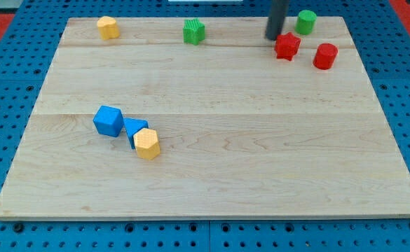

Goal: Move the yellow hexagon to the center left

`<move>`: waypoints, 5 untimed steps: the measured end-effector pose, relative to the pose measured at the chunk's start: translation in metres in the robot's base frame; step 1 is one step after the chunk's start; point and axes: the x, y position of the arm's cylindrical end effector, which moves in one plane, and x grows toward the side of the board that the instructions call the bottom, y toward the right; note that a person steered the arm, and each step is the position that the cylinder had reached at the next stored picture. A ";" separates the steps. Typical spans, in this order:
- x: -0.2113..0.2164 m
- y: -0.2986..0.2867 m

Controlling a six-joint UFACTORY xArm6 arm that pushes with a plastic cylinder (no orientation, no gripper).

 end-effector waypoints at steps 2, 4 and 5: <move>0.149 -0.077; 0.300 -0.143; 0.301 -0.198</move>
